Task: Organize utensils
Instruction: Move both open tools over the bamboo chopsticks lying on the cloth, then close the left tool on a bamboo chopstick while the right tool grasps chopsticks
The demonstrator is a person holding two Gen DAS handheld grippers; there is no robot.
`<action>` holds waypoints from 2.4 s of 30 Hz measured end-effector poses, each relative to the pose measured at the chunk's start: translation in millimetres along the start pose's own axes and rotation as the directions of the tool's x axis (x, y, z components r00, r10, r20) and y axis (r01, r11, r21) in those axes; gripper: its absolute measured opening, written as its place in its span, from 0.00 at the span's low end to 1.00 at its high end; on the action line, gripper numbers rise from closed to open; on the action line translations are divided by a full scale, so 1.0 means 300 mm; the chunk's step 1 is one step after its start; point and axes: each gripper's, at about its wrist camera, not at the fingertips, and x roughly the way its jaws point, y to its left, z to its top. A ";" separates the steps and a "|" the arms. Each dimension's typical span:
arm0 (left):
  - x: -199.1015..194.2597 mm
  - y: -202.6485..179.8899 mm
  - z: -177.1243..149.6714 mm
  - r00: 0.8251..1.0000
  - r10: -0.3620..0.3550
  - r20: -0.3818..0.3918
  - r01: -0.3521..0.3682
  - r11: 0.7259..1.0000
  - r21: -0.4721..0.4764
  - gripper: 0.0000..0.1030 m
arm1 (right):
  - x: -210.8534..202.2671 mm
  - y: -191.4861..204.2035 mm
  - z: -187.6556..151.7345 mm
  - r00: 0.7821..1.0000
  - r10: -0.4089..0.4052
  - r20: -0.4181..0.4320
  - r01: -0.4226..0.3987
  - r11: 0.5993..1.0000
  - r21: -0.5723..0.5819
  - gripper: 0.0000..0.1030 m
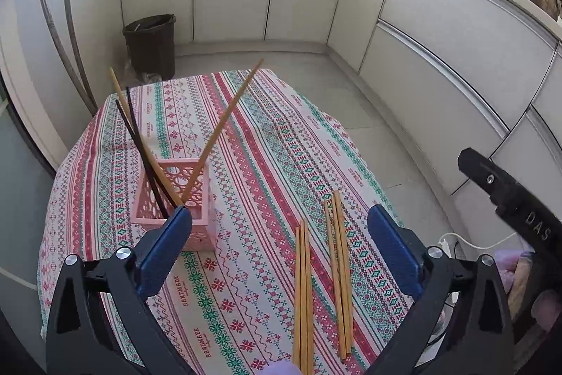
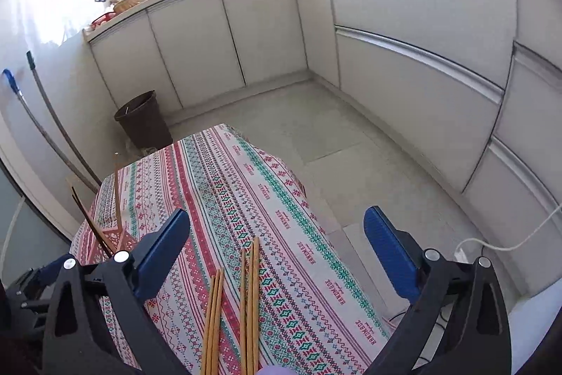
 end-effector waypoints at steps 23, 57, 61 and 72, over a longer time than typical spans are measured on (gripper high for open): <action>0.483 -0.117 -0.009 0.868 -0.151 -0.472 0.136 0.988 -0.066 0.93 | 0.258 -0.402 -0.064 0.881 0.318 -0.350 -0.014 0.757 0.653 0.94; 0.660 0.009 -0.047 0.845 0.071 -0.530 -0.027 0.995 0.091 0.20 | 0.328 -0.349 -0.087 0.825 0.361 -0.435 -0.022 0.789 0.614 0.94; 0.697 -0.010 -0.059 0.844 0.083 -0.530 -0.030 0.994 0.109 0.19 | 0.327 -0.353 -0.088 0.828 0.358 -0.432 -0.017 0.785 0.619 0.94; 0.686 -0.076 -0.068 0.864 0.085 -0.495 -0.021 0.991 0.134 0.05 | 0.360 -0.337 -0.101 0.830 0.317 -0.458 0.024 0.801 0.598 0.94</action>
